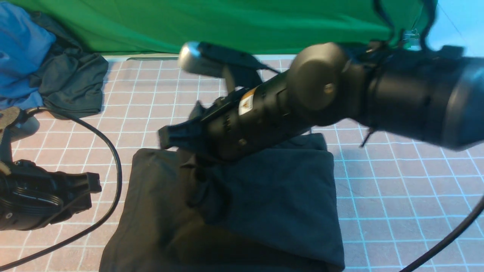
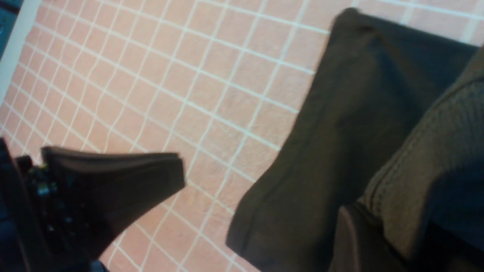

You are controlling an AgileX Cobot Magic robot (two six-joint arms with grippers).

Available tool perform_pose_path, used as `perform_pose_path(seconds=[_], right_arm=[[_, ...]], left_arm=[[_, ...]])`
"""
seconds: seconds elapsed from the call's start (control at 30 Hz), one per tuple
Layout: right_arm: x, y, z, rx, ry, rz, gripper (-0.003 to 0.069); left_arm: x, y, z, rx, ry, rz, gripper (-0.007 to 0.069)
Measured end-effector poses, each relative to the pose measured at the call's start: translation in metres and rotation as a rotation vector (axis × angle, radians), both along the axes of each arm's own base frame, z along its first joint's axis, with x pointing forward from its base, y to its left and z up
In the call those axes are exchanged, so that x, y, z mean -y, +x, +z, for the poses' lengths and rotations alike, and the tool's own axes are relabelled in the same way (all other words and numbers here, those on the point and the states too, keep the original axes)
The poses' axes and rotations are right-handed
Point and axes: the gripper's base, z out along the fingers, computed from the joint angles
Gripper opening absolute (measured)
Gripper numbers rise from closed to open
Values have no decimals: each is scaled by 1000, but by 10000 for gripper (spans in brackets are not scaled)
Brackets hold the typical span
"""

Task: Fold a long-sleeved shirt over a pink coffee tablecloth.
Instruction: 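Fold the right end of the dark garment over onto its left end with the right gripper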

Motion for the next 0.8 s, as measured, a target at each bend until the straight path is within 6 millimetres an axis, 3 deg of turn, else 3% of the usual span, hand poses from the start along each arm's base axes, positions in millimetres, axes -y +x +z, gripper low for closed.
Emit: perform_pose_path(seconds=[0.23,0.8], right_arm=[[-24,2,-14,-8,0,30,121],[-53,8,-58,-67,-17,39,121]], left_arm=[[-2,0,0,0,23,0,14],[-8,1,0,7,72,50,14]])
